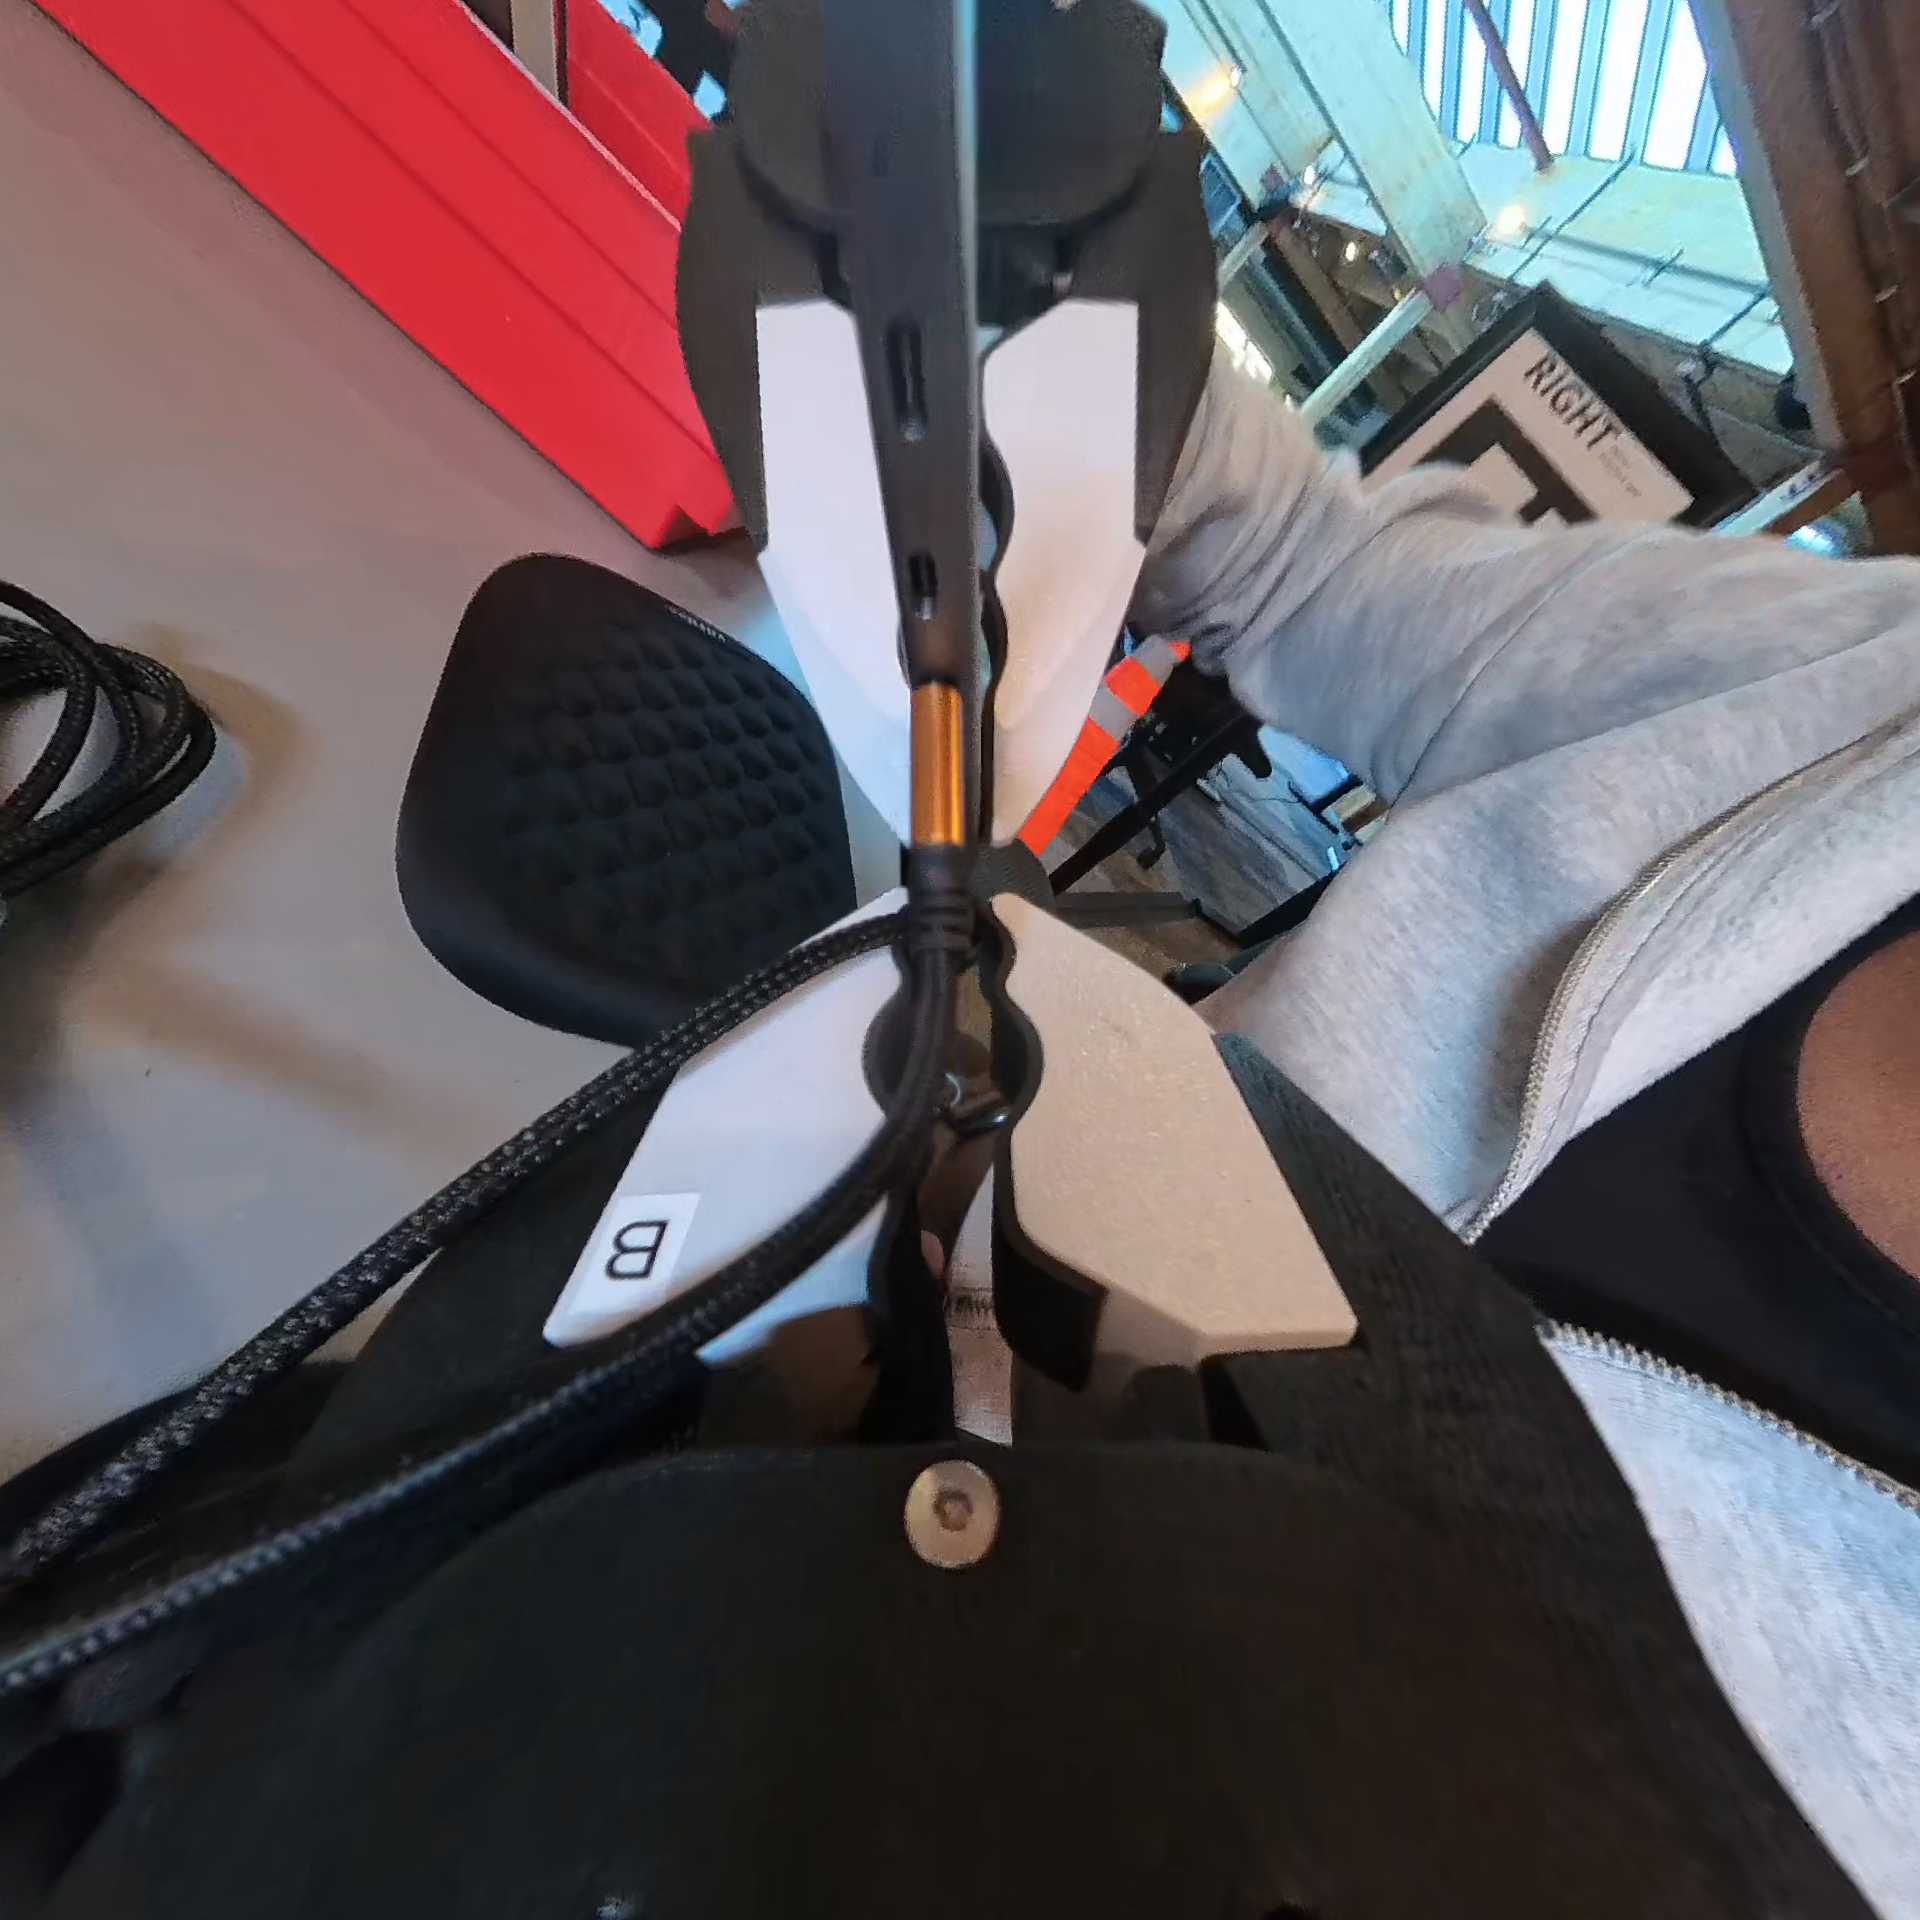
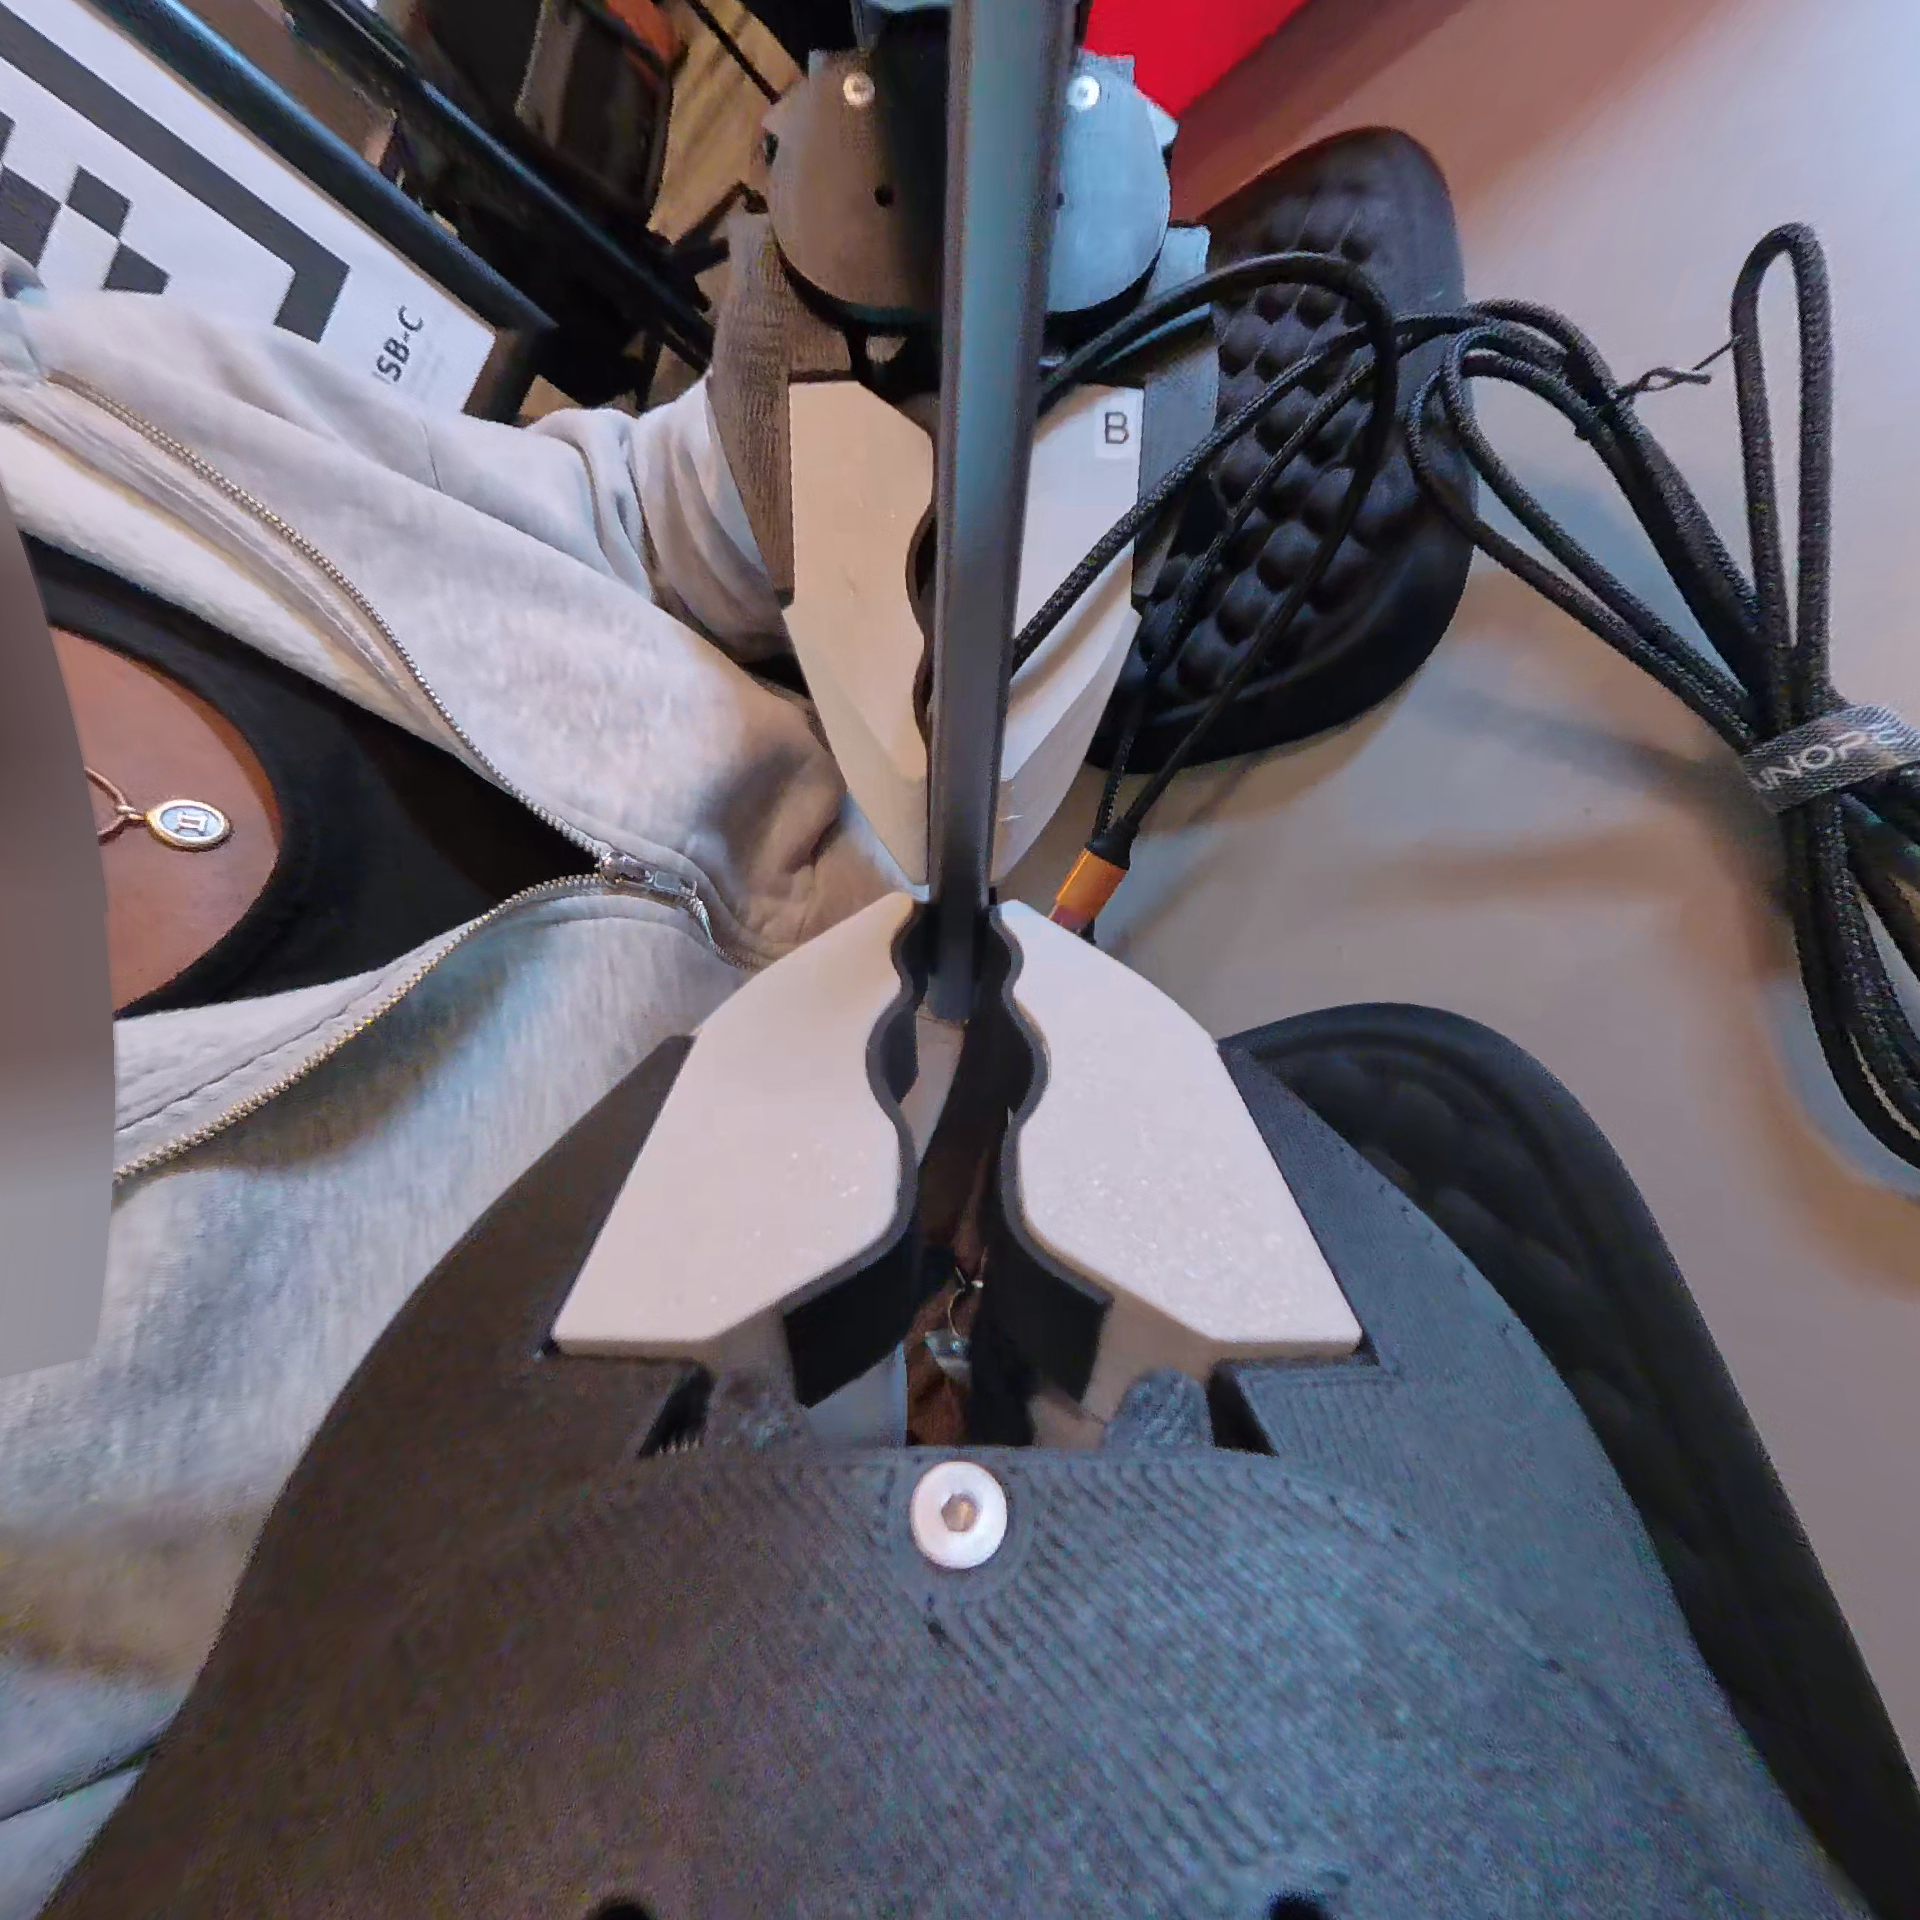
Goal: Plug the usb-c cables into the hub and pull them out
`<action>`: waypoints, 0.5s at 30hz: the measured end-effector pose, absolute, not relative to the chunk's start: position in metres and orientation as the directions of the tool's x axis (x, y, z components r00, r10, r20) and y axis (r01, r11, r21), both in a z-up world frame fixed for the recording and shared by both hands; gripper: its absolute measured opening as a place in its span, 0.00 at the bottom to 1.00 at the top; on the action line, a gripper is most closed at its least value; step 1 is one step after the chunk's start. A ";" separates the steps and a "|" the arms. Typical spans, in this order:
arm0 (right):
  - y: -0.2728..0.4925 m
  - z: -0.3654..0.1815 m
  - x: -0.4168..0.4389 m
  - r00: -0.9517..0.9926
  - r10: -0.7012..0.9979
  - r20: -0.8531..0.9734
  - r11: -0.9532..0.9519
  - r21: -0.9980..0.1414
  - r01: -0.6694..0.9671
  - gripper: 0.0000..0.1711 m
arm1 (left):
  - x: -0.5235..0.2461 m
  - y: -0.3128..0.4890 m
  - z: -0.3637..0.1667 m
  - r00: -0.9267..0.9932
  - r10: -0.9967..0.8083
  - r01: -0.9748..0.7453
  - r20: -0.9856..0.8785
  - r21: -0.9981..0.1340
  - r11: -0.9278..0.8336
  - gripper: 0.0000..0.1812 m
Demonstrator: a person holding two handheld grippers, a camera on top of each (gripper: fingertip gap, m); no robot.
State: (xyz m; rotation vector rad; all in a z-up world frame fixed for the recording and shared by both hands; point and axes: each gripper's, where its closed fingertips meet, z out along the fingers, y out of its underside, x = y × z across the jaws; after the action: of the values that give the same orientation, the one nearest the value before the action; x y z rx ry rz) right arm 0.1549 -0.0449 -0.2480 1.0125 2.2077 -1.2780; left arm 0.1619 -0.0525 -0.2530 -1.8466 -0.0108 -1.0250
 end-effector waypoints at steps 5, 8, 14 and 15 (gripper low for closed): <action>-0.045 -0.255 0.157 -0.663 0.406 -0.629 0.399 -0.531 0.747 0.06 | 0.165 -0.051 -0.261 0.689 -0.411 0.353 0.597 -0.772 -0.529 0.04; -0.046 -0.258 0.157 -0.658 0.409 -0.632 0.421 -0.509 0.751 0.05 | 0.164 -0.052 -0.264 0.692 -0.415 0.337 0.591 -0.772 -0.538 0.05; -0.049 -0.280 0.167 -0.708 0.402 -0.581 0.592 -0.425 0.685 0.05 | 0.171 -0.054 -0.282 0.725 -0.427 0.205 0.540 -0.761 -0.616 0.03; -0.051 -0.280 0.166 -0.711 0.400 -0.579 0.602 -0.419 0.680 0.05 | 0.171 -0.053 -0.280 0.718 -0.433 0.207 0.546 -0.760 -0.616 0.03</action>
State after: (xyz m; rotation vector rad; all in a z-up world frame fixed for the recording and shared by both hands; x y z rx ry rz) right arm 0.1658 -0.0513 -0.2796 0.8611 2.4016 -0.8856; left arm 0.1712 -0.0527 -0.2802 -2.0422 0.1717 -0.9204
